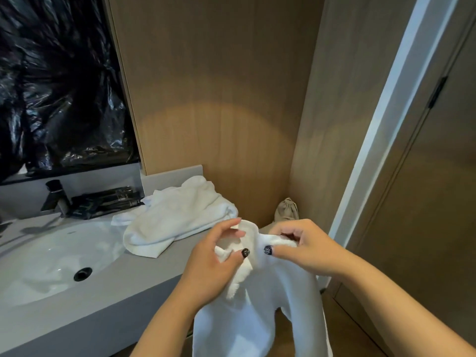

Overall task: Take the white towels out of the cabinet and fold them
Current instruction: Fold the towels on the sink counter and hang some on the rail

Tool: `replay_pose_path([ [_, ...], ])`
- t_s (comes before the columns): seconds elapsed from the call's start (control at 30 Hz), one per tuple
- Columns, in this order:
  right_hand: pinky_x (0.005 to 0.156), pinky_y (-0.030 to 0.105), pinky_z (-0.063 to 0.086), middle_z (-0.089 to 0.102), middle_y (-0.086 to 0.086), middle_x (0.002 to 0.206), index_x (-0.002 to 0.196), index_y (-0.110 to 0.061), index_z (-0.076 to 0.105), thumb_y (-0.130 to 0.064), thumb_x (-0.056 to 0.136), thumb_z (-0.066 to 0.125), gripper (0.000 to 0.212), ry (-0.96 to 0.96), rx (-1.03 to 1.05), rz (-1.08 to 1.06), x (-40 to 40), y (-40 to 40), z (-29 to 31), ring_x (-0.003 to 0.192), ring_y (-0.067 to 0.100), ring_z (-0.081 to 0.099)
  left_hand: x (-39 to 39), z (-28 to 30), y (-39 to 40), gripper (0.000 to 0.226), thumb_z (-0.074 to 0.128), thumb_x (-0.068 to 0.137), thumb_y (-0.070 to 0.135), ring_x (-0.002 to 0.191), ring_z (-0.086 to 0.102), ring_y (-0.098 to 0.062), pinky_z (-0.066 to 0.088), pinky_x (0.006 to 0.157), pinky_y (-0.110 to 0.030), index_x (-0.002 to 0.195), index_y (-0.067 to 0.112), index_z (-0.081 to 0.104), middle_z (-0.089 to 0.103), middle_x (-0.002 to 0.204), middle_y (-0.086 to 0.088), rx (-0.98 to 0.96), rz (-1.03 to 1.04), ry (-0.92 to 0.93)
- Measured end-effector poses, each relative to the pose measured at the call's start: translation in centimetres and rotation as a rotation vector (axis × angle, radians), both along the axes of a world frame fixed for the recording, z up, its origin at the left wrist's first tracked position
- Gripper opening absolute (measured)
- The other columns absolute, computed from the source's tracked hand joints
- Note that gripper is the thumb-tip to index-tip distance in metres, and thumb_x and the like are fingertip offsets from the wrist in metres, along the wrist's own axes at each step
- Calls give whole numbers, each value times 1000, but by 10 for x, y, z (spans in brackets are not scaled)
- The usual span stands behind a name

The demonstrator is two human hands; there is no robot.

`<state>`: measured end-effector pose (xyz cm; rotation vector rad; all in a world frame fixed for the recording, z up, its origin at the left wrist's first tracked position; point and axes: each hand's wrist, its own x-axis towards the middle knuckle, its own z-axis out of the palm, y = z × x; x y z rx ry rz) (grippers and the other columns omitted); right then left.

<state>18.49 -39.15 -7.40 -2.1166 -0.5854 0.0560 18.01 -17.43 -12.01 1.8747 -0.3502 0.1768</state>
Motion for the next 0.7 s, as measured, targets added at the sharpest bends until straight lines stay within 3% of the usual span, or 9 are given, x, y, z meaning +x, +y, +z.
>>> replay_pose_path([
  [0.1,63,14,39,65,-16,73,84,-26,72,-6,87,68,21,14,-55,55,-3,2,0,67,-3,55,-1,1,-6,52,62,91,10,128,42,14,37,103,-12,125,50,58,52,134,36,120,-163,-22],
  [0.23,66,16,42,65,-16,78,91,-16,76,-8,85,72,10,-12,-92,7,0,1,-5,73,0,58,-1,-4,-10,27,61,96,19,132,34,17,35,106,-18,103,45,61,41,144,34,180,-241,23],
  [0.37,60,17,40,63,-10,74,86,-14,73,-12,83,75,5,-39,-82,-65,5,3,-11,66,0,55,5,-7,-8,17,59,96,21,130,41,9,39,103,-25,88,36,57,44,142,30,186,-94,4],
  [0.47,59,19,41,62,-10,72,79,-17,68,-14,80,78,11,-33,-30,-103,10,6,-15,65,2,54,10,-5,-3,20,59,96,23,114,46,18,37,86,-6,82,36,52,53,122,37,200,8,-42],
  [0.53,59,19,43,63,-8,72,78,-17,66,-15,79,79,13,-39,-3,-109,15,6,-16,65,3,56,14,-5,3,27,60,94,20,103,50,18,37,78,-1,83,43,50,58,106,36,202,47,-34],
  [0.6,59,20,45,65,-4,74,78,-16,66,-17,77,81,15,-42,2,-109,21,3,-15,66,6,57,18,-5,13,33,60,92,18,99,52,16,37,77,-3,78,46,52,60,105,33,198,100,-17],
  [0.7,58,18,44,64,-9,72,78,-21,67,-20,76,82,16,-29,-13,-103,30,-2,-17,68,6,59,25,-10,33,25,63,91,16,111,53,4,39,85,-21,73,32,53,60,121,30,150,220,23],
])
